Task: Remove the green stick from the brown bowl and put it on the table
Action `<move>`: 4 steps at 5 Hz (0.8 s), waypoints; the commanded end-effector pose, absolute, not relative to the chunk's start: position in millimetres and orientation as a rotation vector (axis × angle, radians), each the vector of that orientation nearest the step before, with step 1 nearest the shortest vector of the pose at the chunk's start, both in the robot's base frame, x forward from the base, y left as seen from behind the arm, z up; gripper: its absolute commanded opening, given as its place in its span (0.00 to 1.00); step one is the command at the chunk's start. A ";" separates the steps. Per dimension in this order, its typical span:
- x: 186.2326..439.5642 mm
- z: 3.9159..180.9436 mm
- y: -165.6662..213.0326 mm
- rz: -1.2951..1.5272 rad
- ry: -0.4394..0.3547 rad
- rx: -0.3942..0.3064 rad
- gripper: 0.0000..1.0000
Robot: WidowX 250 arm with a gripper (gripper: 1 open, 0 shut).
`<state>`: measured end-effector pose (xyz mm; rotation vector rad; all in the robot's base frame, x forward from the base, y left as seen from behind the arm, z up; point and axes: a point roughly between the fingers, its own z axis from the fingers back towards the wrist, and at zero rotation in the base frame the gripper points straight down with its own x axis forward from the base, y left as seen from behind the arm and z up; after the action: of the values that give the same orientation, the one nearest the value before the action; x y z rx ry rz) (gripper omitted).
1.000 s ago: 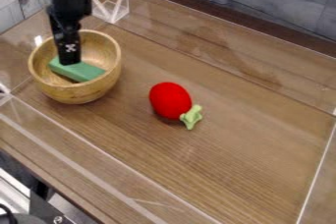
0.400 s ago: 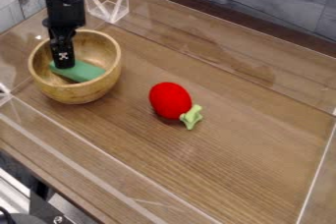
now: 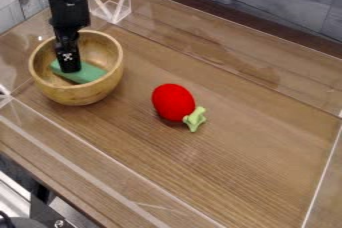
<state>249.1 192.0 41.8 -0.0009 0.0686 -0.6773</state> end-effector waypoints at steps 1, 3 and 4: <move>246.2 39.9 200.8 -0.706 0.045 0.014 1.00; 246.5 49.7 205.9 -0.684 0.035 -0.001 1.00; 245.0 49.6 210.3 -0.691 0.030 -0.008 1.00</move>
<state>245.5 199.6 43.0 -0.0356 0.0437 -0.7060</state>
